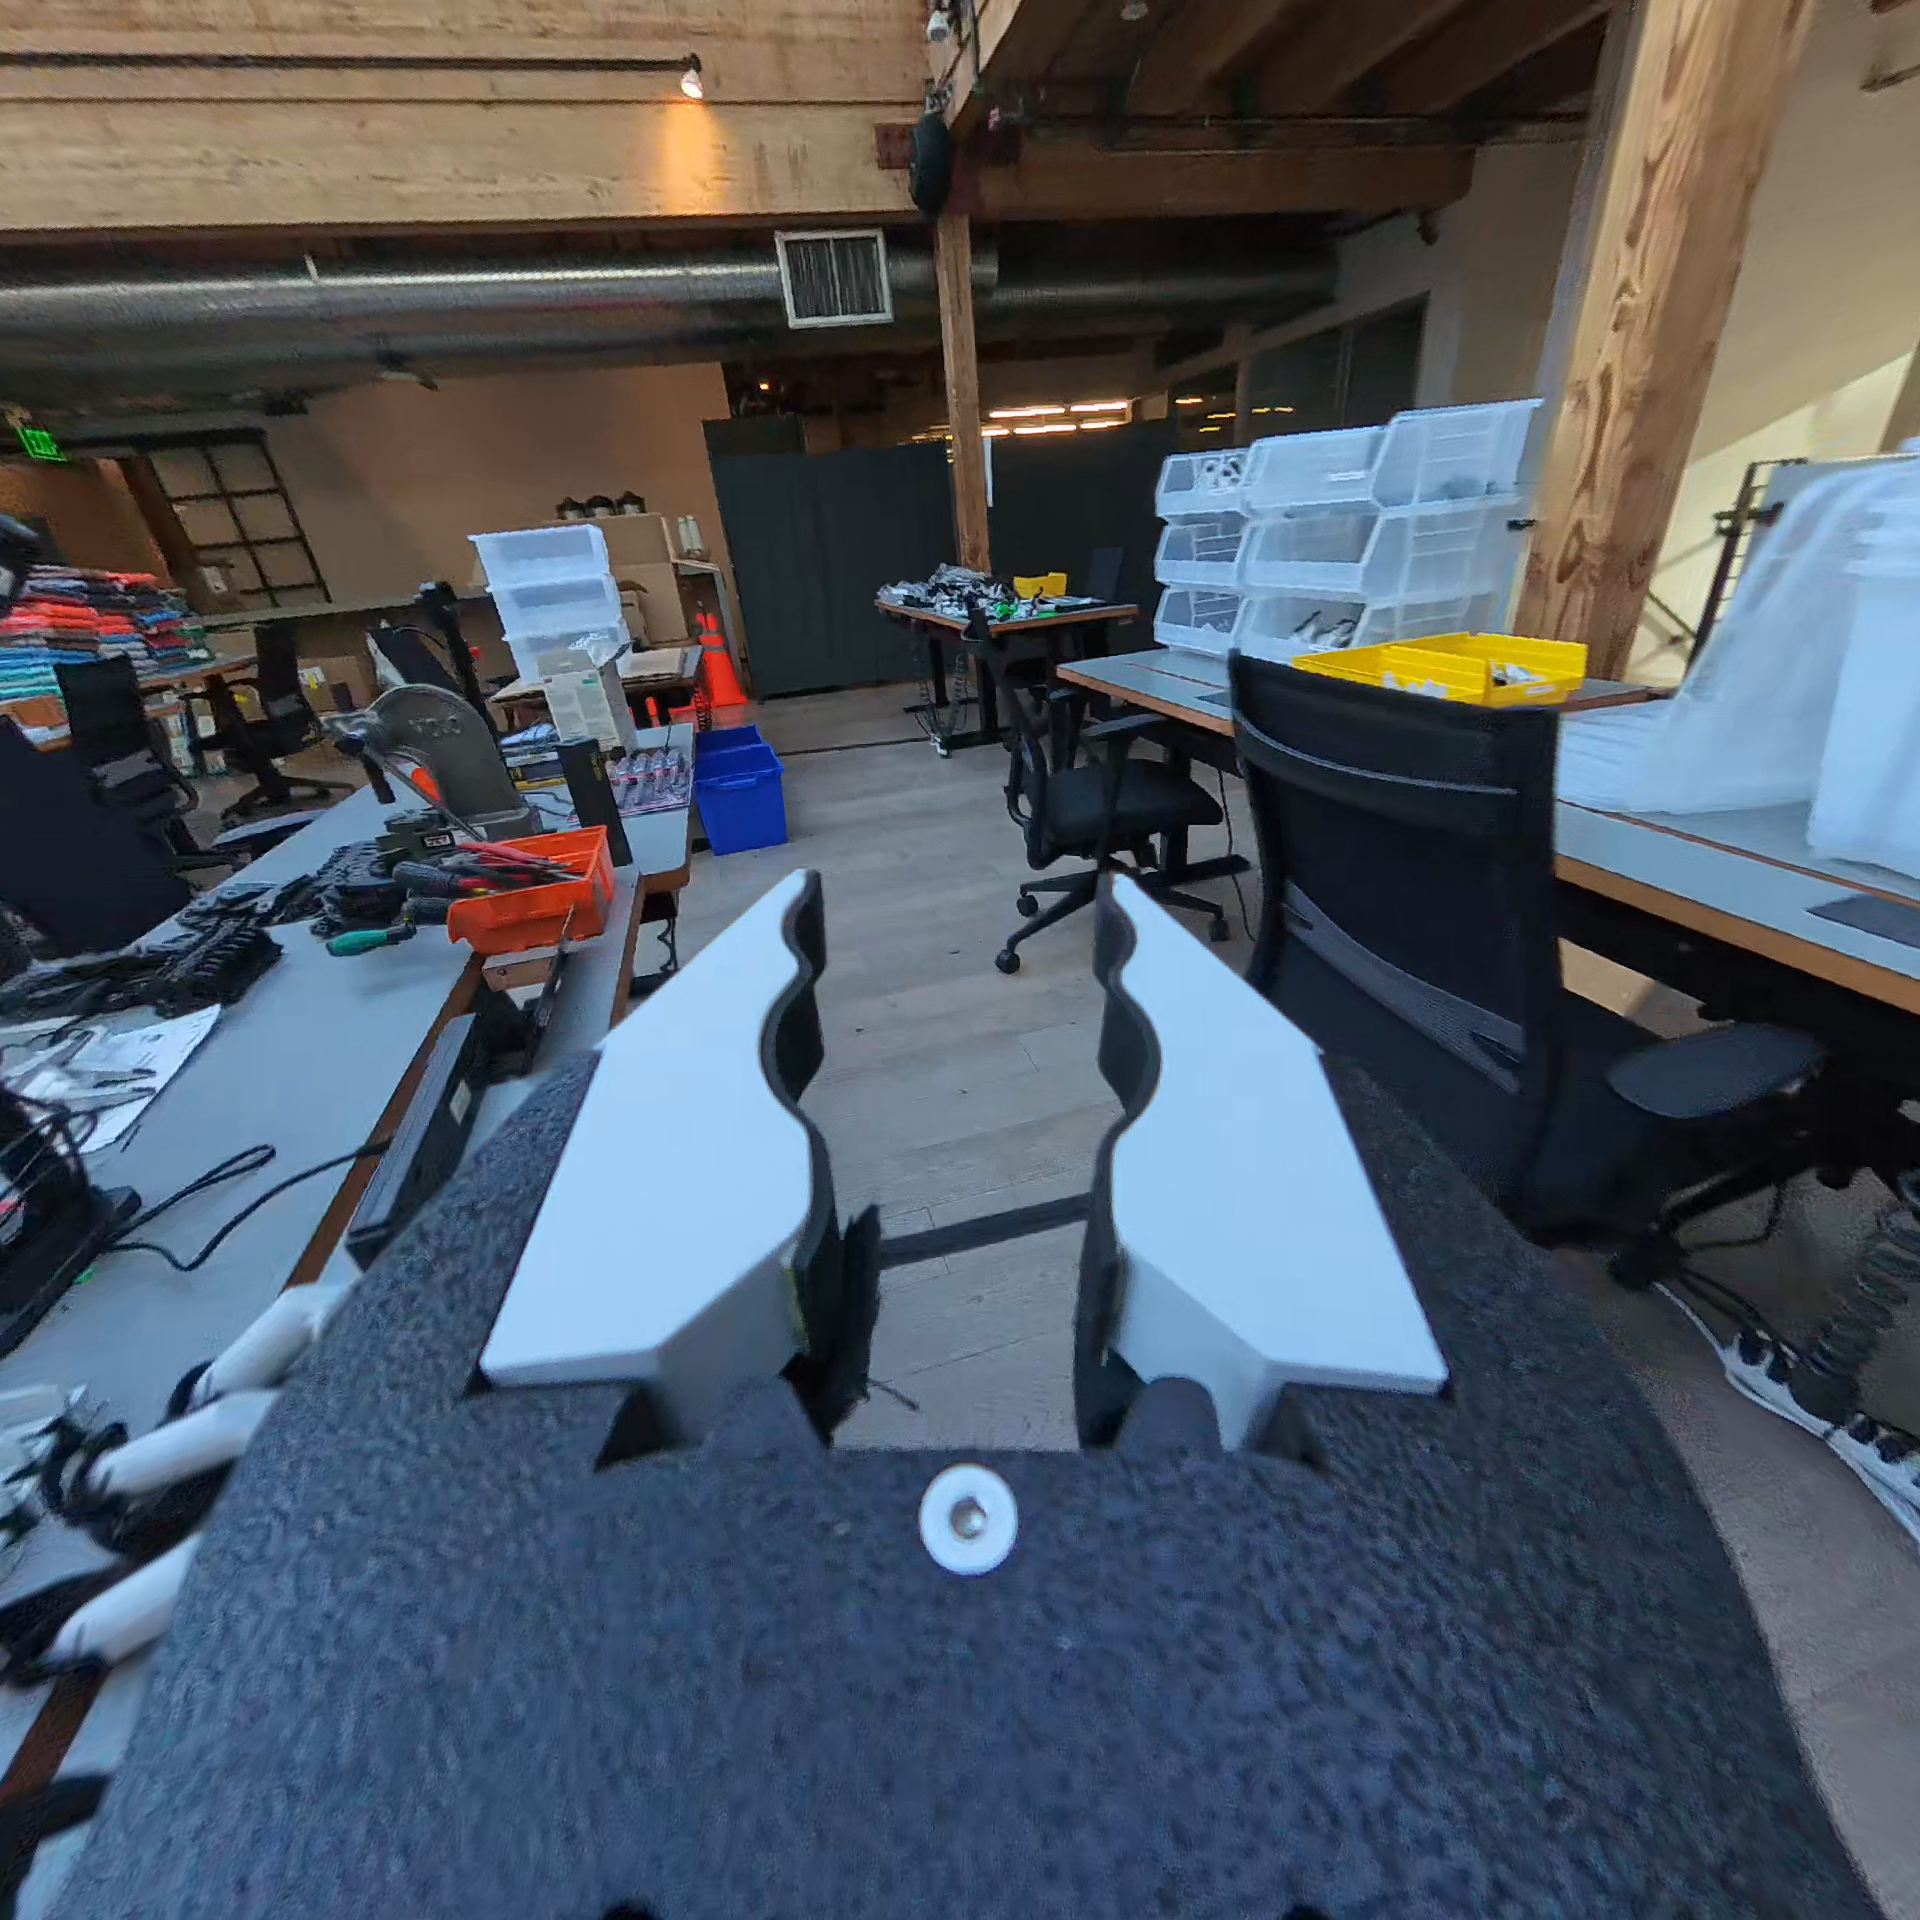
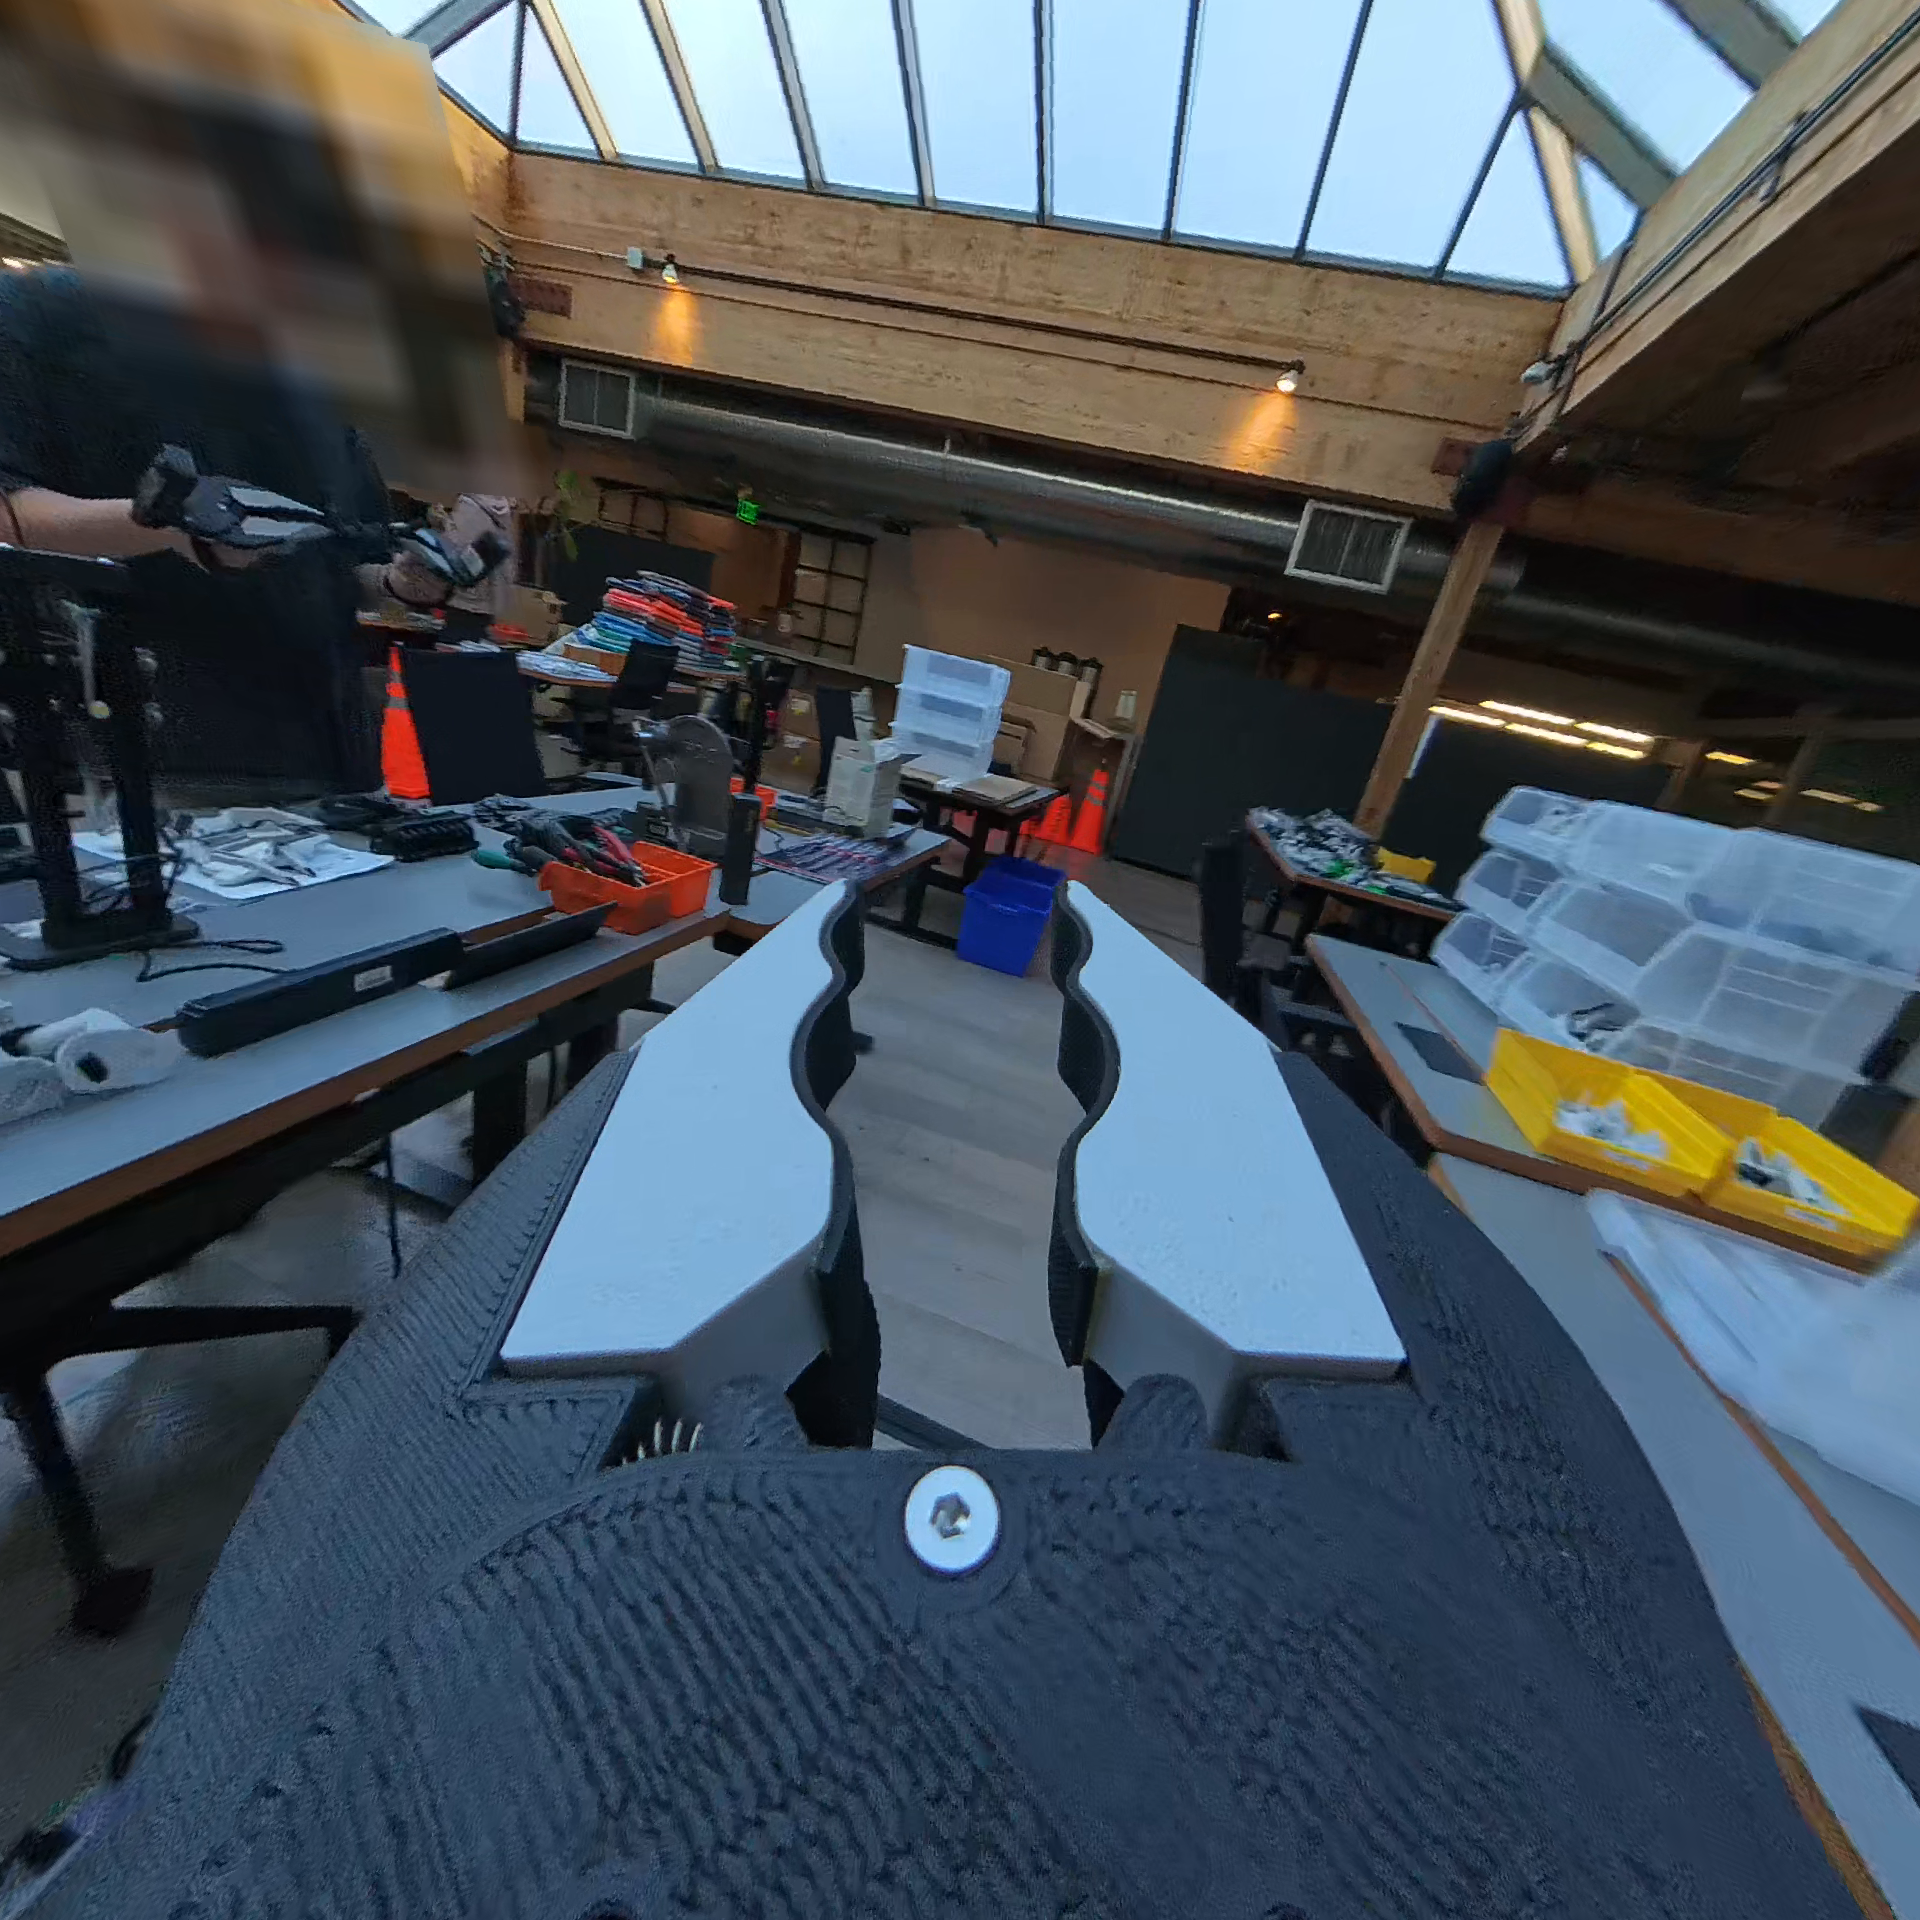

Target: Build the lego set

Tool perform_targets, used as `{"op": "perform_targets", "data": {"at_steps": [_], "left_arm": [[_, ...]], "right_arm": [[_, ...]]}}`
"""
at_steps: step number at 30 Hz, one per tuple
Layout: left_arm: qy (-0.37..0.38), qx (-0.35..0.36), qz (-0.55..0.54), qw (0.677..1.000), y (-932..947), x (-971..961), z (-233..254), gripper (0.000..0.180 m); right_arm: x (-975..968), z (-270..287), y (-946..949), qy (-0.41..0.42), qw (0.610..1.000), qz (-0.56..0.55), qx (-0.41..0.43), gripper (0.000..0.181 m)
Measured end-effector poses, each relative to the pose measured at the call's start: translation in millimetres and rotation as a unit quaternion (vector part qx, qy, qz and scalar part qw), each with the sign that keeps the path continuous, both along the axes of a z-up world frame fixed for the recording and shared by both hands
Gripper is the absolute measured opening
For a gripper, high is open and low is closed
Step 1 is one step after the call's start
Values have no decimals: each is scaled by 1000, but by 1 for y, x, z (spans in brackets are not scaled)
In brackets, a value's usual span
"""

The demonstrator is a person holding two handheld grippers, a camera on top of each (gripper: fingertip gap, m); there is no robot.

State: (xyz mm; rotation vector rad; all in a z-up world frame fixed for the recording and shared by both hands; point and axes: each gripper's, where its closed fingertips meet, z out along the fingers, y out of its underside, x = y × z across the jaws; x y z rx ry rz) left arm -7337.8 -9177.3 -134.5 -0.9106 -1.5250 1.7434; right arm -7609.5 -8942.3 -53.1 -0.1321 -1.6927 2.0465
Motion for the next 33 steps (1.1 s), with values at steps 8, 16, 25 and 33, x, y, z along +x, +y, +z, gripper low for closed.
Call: {"op": "perform_targets", "data": {"at_steps": [8, 16, 25, 33], "left_arm": [[3, -18, 6, 1000, -184, -157, 38, 54], [24, -52, 27, 998, -395, -291, 35, 49], [-13, -50, -64, 997, -588, -532, 50, 49], [-6, -47, -89, 995, -749, -747, 37, 49]], "right_arm": [[-147, 1, -232, 10, 997, 56, 47, 36], [-308, -26, -458, 13, 997, 39, 62, 35], [-500, -33, -625, 1, 995, -18, 102, 36], [-718, -48, -754, 16, 992, -78, 101, 35]]}}
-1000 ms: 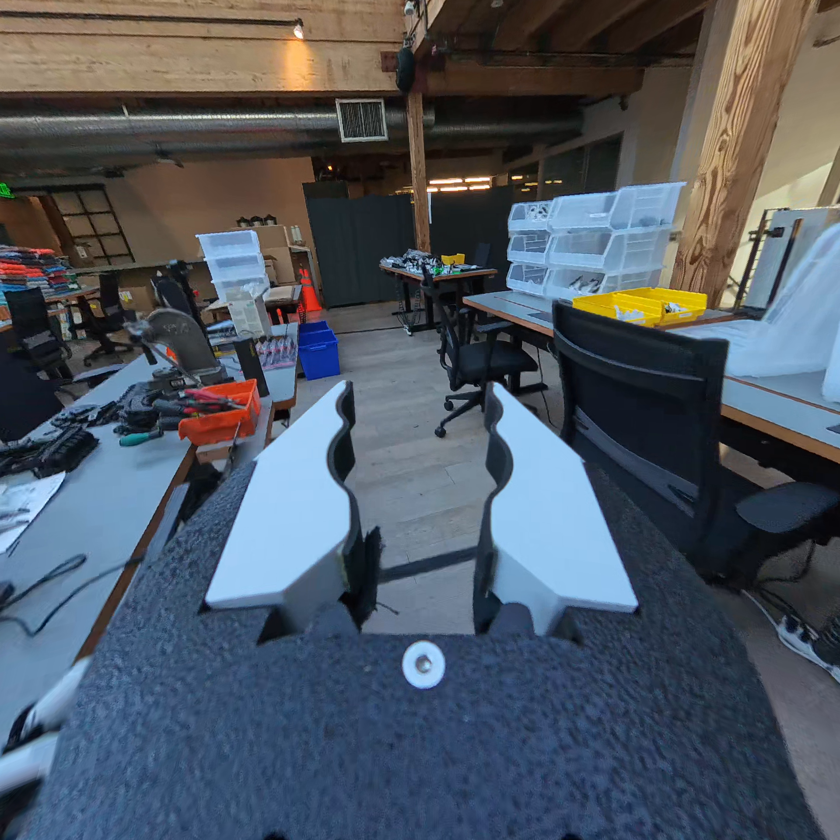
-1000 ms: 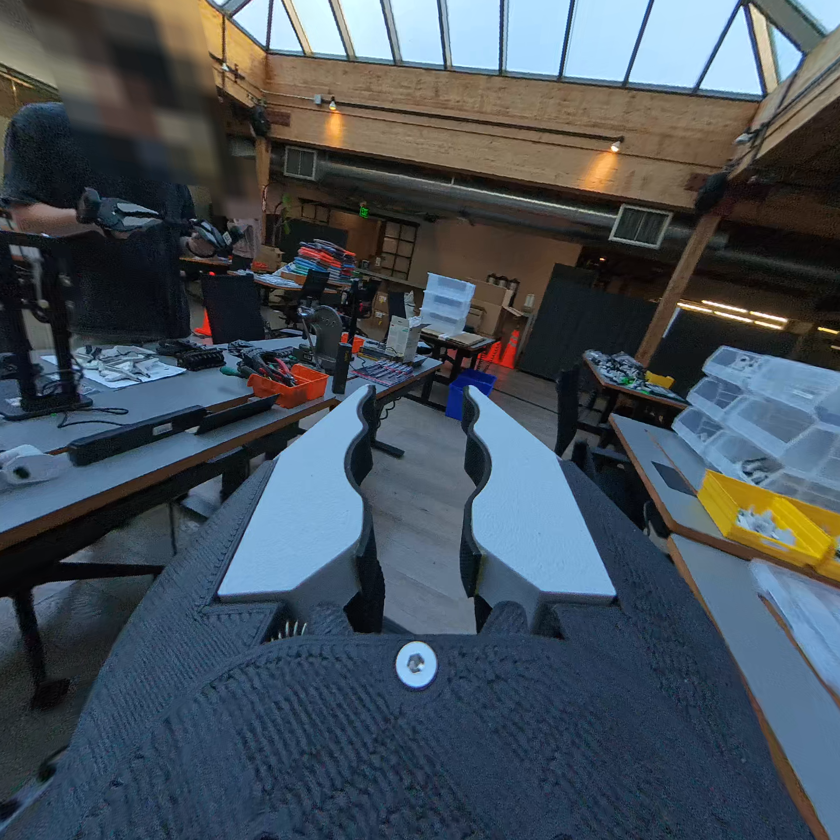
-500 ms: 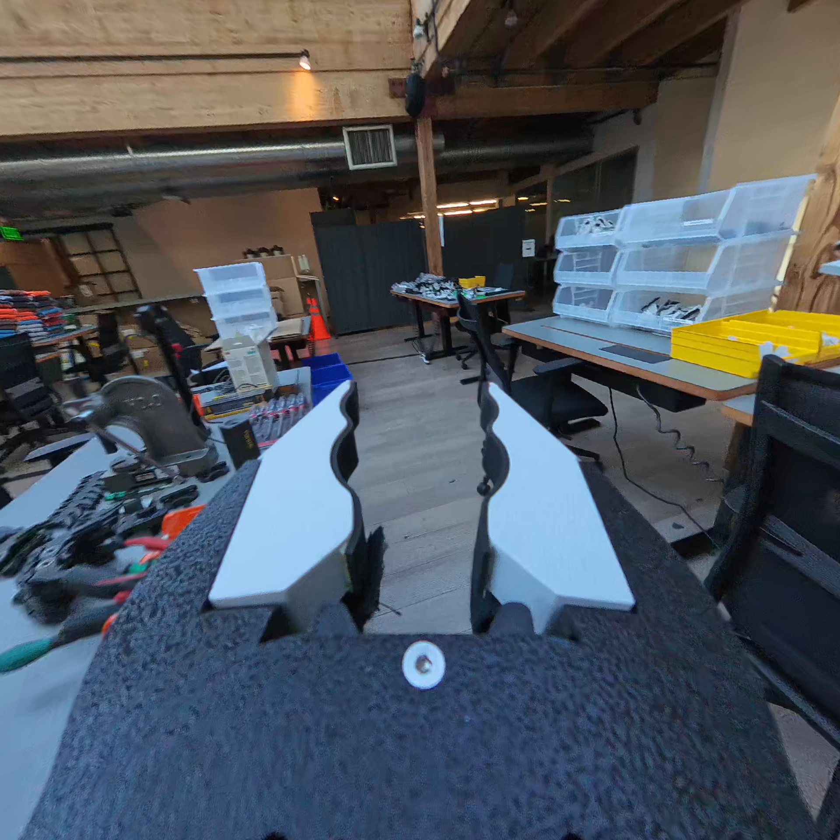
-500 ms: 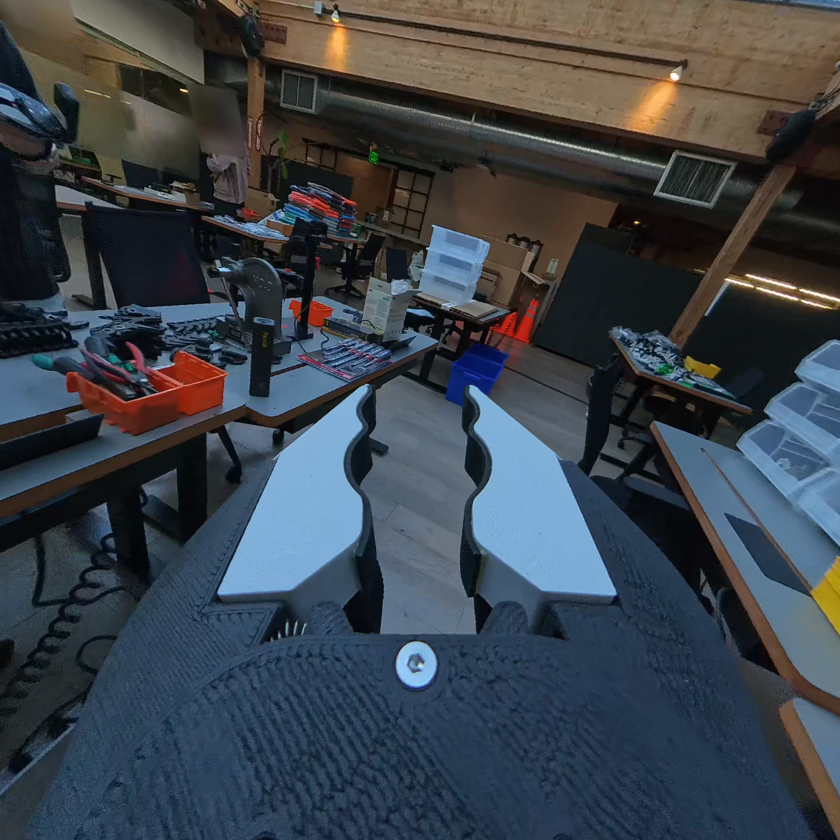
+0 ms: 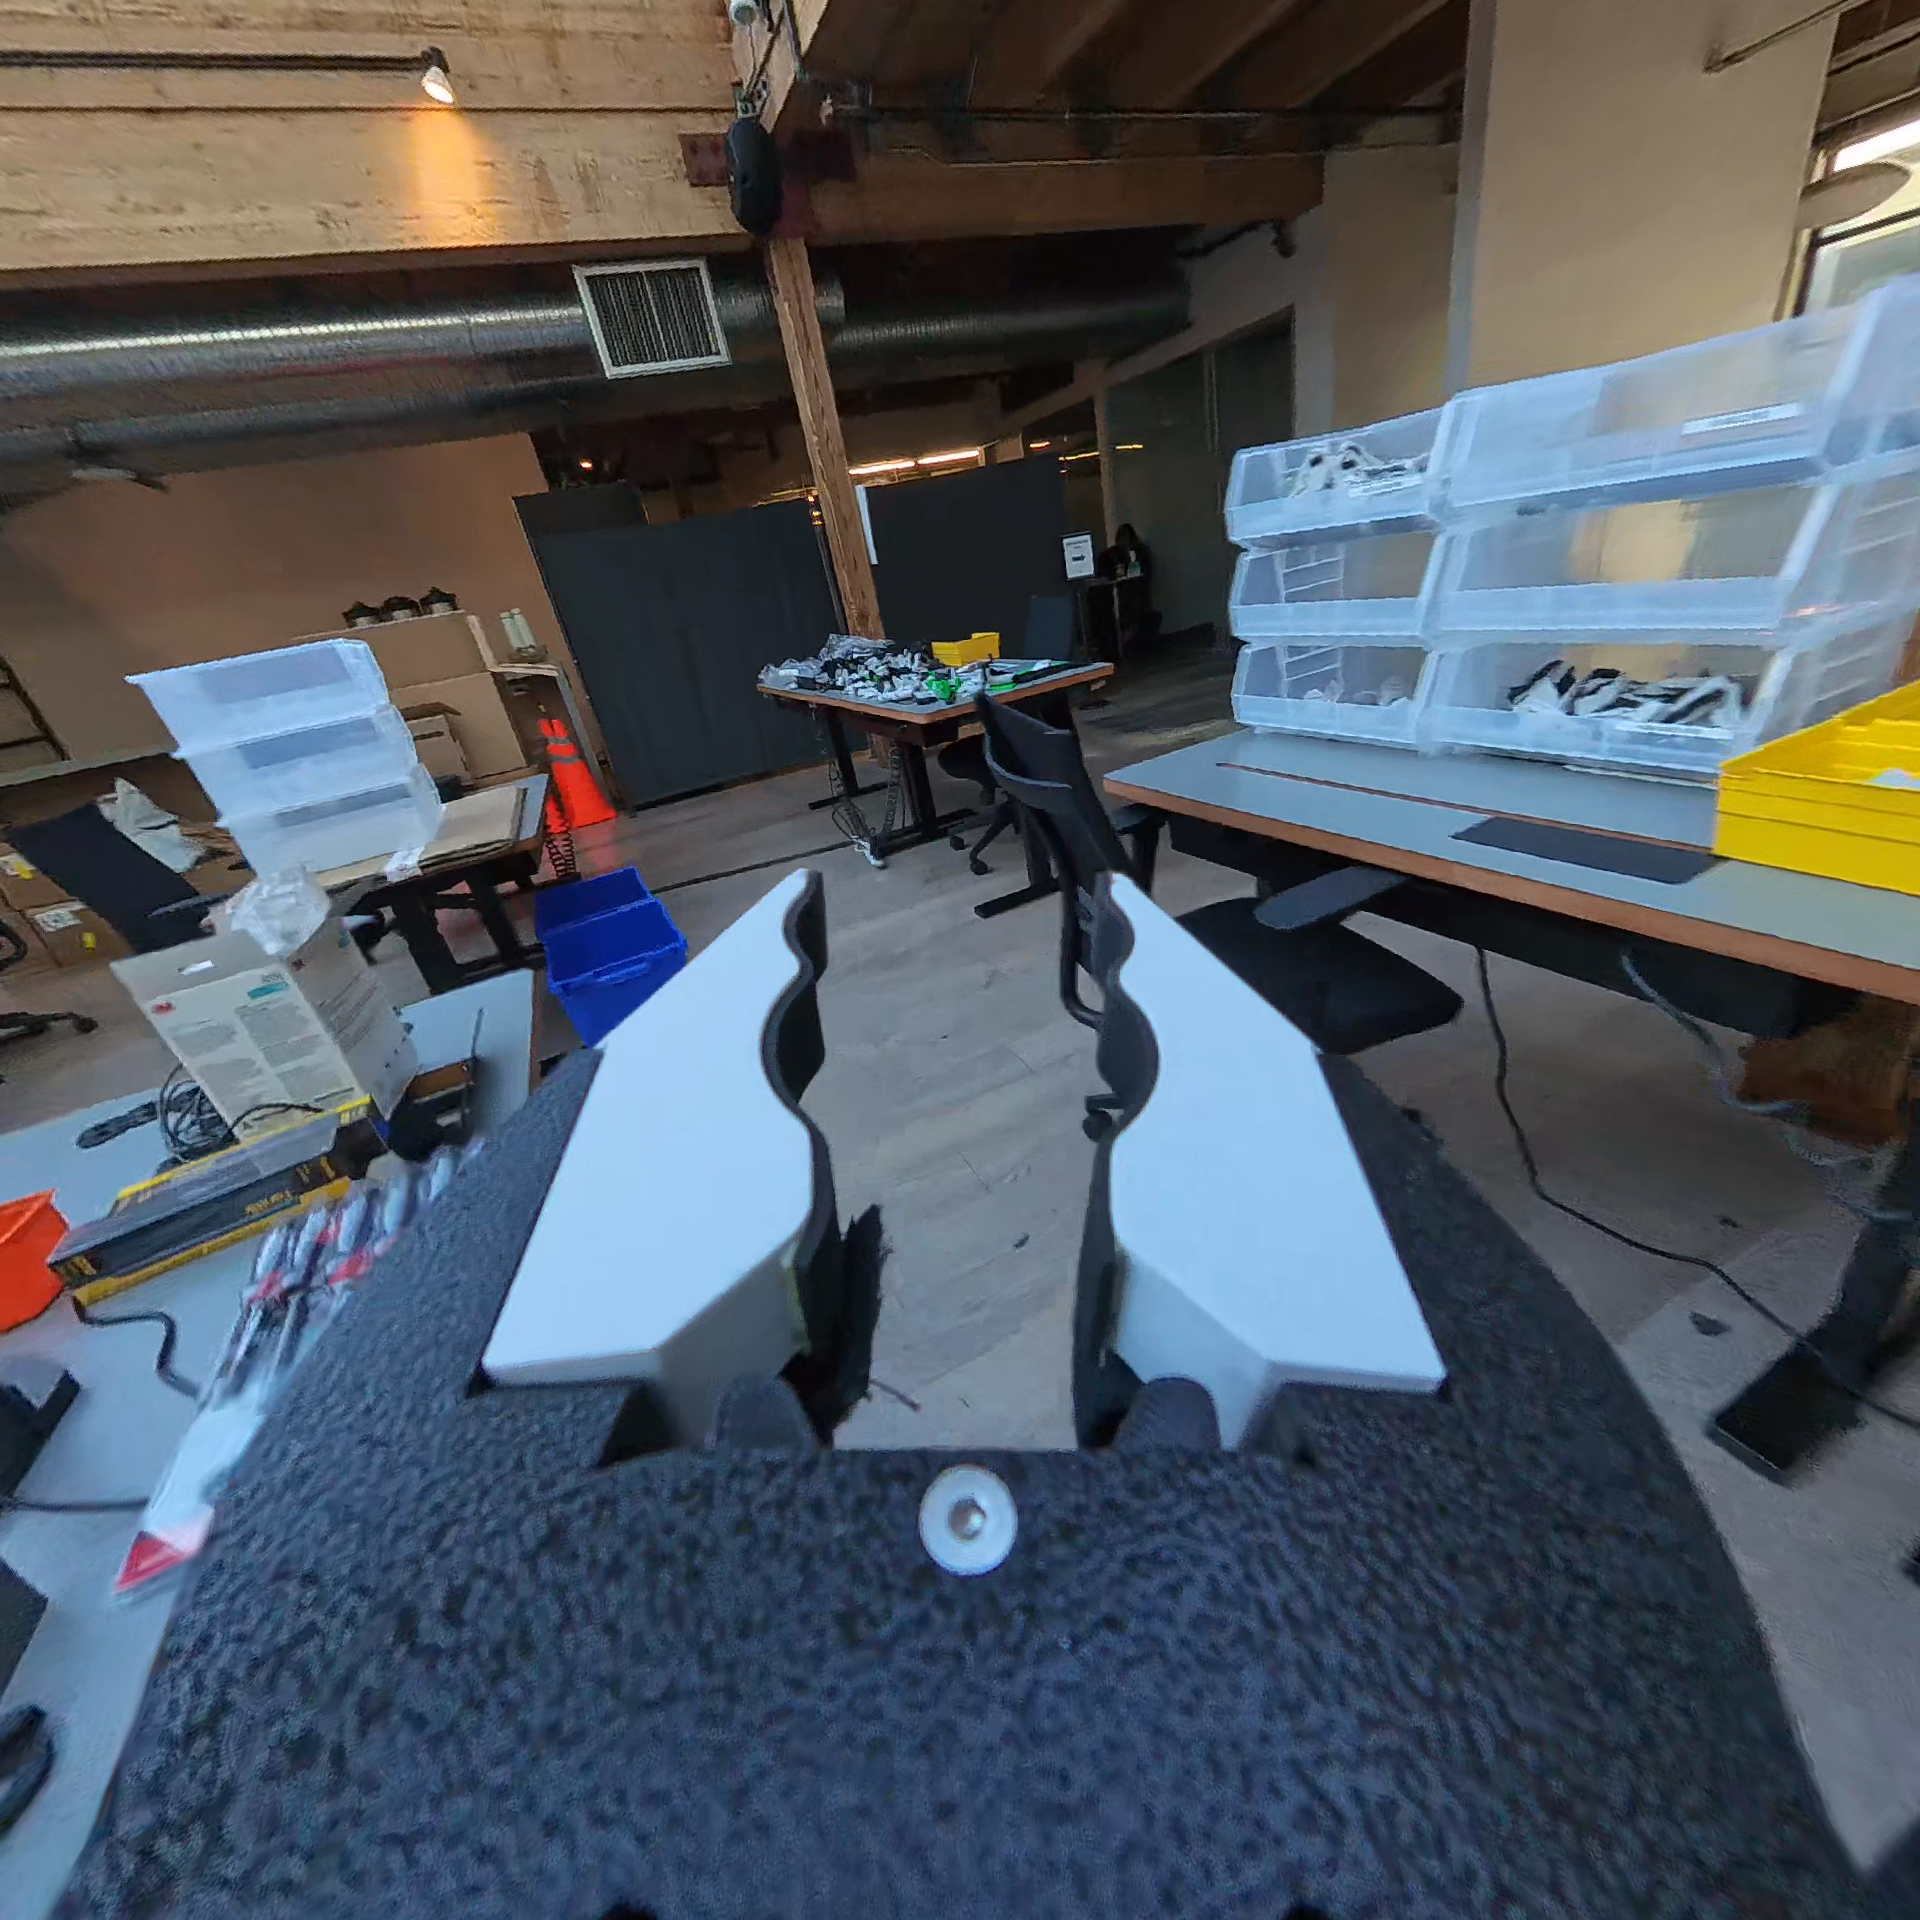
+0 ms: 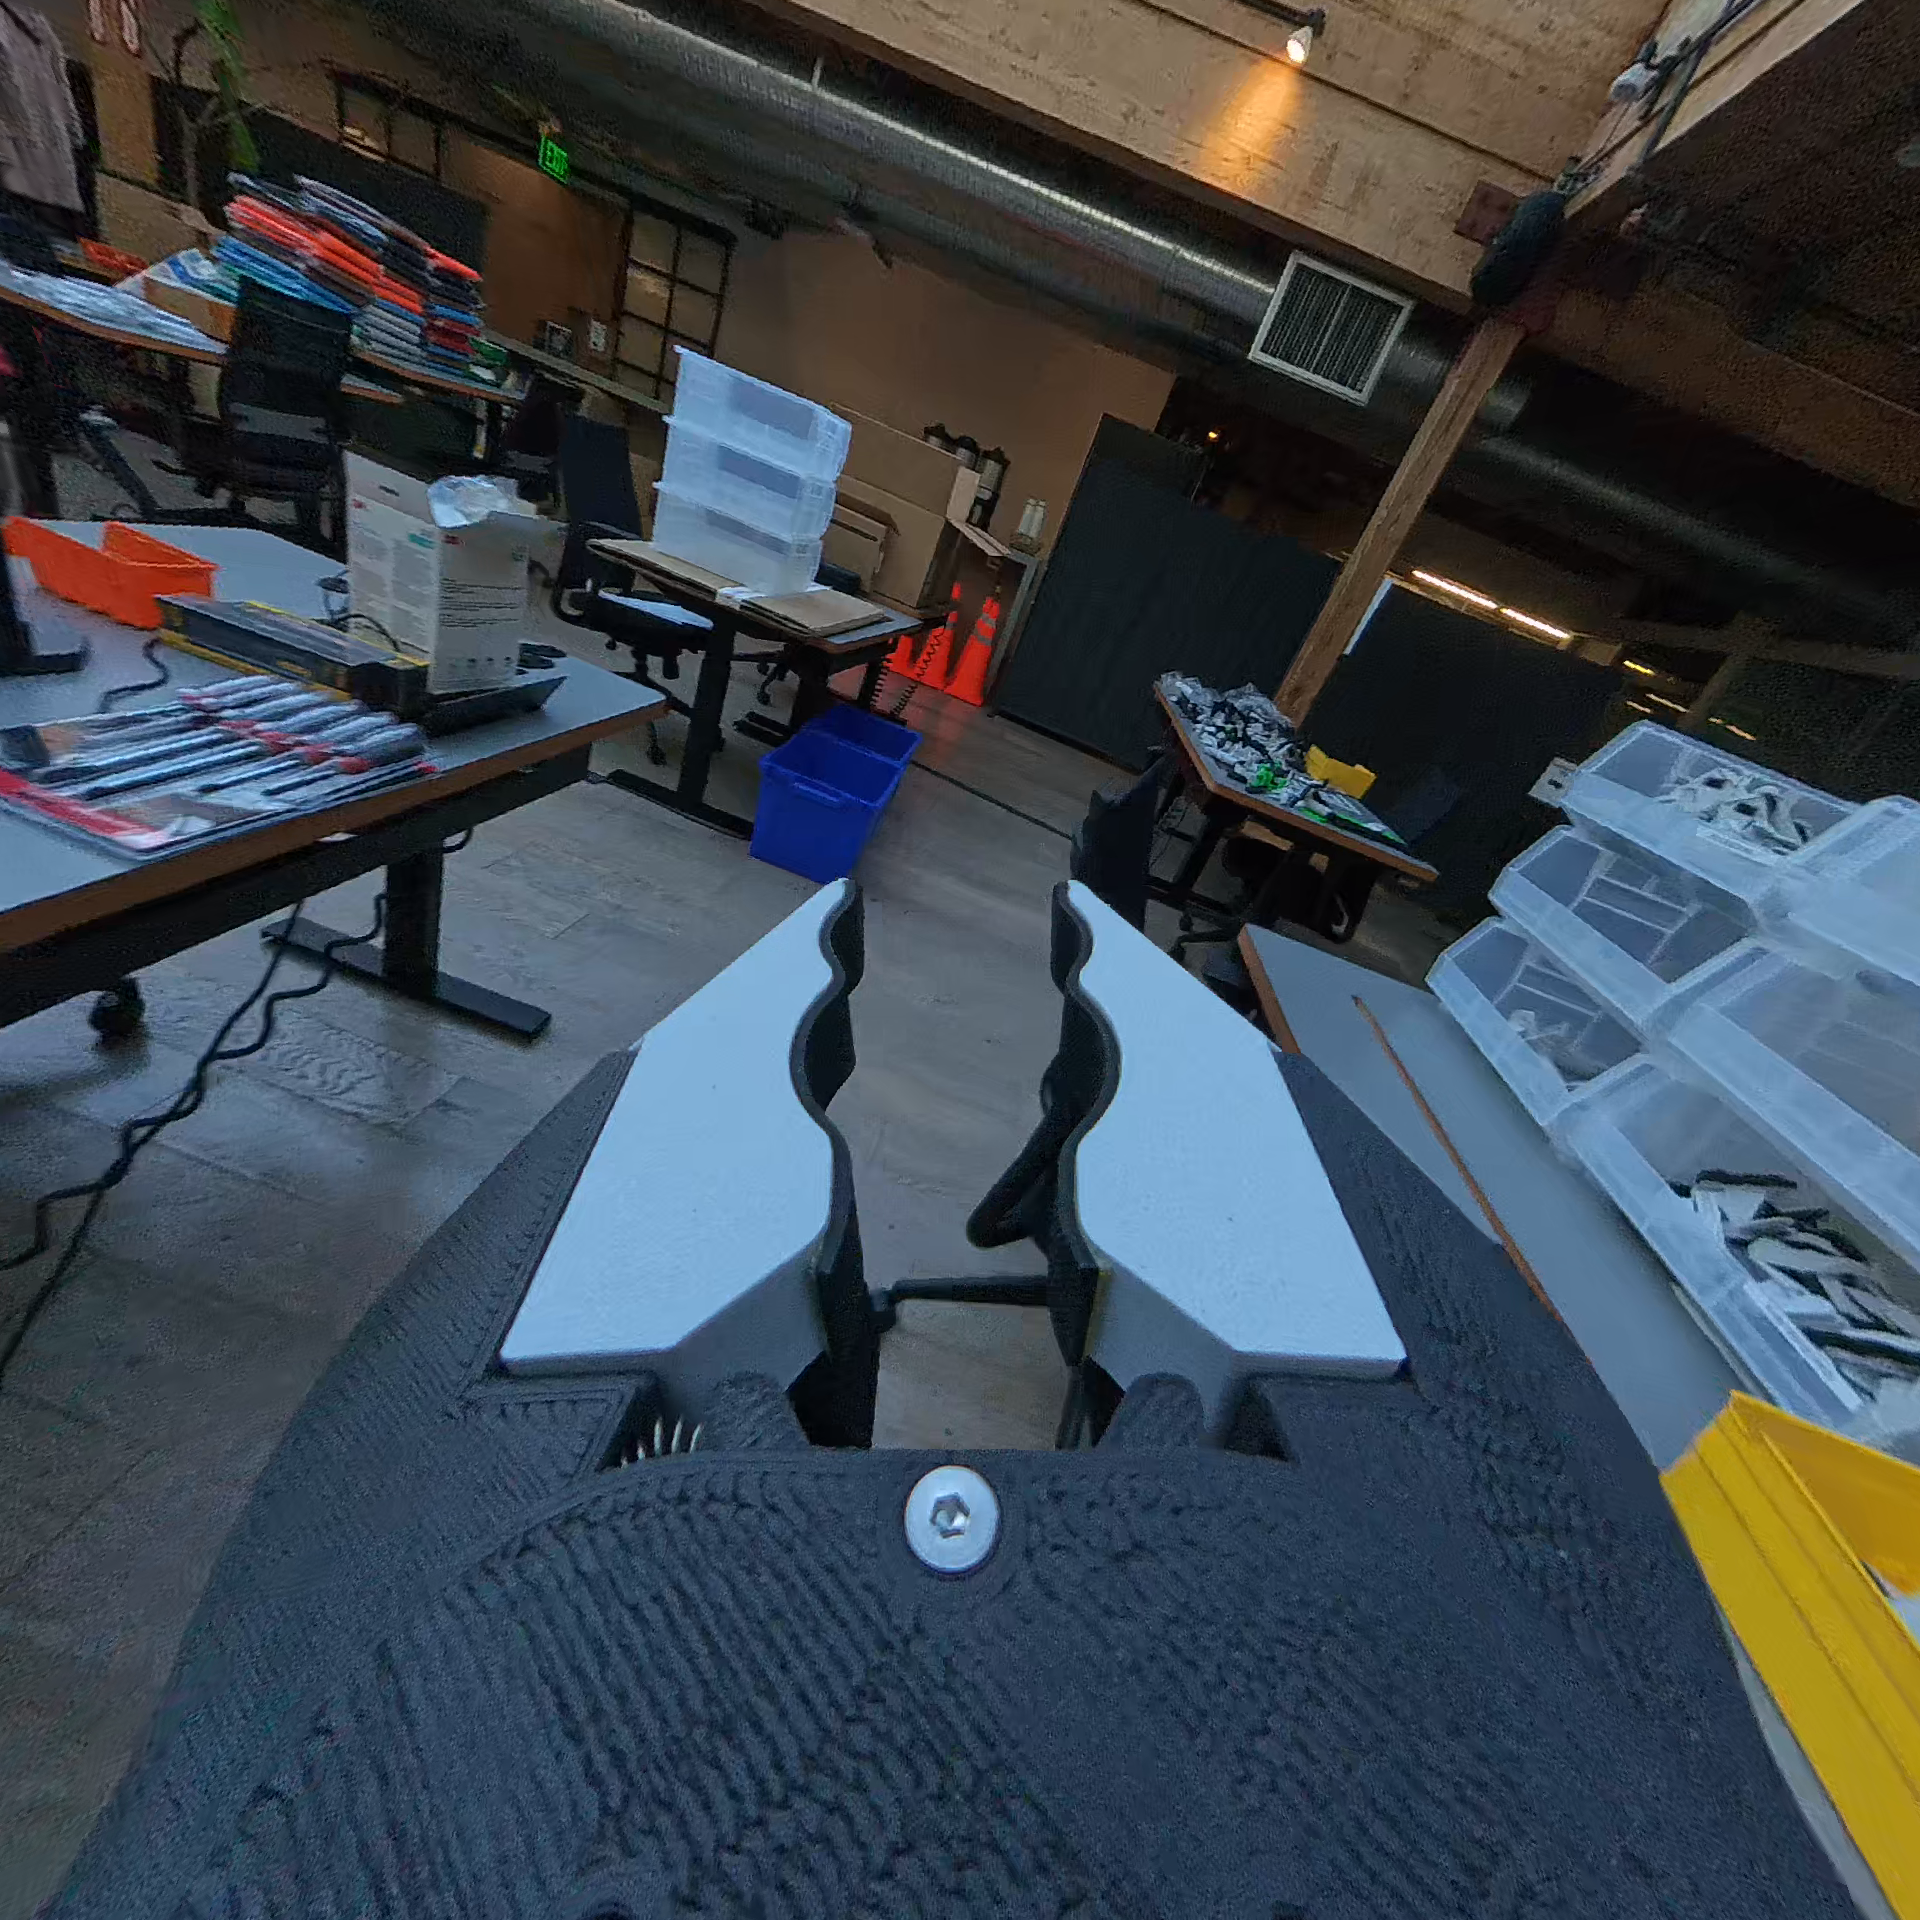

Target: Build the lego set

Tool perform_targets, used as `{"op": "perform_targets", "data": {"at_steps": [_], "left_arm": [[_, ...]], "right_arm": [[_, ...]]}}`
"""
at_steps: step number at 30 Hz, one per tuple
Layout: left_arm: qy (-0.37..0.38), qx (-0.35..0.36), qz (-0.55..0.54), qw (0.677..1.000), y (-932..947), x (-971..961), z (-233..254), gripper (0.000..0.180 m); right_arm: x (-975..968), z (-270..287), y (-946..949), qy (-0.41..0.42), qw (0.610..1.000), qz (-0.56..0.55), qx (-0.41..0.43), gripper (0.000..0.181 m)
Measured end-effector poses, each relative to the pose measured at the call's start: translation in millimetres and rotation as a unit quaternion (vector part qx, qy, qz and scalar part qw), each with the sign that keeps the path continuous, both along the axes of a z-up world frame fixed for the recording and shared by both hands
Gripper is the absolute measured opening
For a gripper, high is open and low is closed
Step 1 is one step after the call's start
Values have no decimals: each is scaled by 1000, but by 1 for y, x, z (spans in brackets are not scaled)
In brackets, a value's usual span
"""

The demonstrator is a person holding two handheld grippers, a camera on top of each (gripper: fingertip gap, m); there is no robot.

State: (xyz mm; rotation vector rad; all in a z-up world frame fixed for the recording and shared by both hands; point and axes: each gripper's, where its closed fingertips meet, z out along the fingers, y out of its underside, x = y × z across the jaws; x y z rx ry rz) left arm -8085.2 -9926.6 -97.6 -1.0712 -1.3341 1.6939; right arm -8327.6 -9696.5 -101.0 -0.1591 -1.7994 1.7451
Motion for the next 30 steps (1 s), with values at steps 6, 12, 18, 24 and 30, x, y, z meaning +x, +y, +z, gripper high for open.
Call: {"op": "perform_targets", "data": {"at_steps": [6, 12, 18, 24, 30], "left_arm": [[9, 8, 36, 999, -141, -124, 26, 49], [-22, 32, 89, 995, -279, -208, -8, 50], [53, 60, 78, 994, -438, -328, 6, 52], [10, 25, 13, 1000, -564, -506, 27, 53], [-11, -4, -23, 1000, -673, -681, 21, 53]], "right_arm": [[-141, 14, -160, -31, 998, 52, 4, 37], [-233, 9, -328, -16, 993, 119, 10, 37], [-355, 5, -500, -13, 991, 130, -1, 36], [-488, 34, -640, -1, 993, 119, -19, 37], [-640, 70, -763, -8, 991, 87, -104, 34]]}}
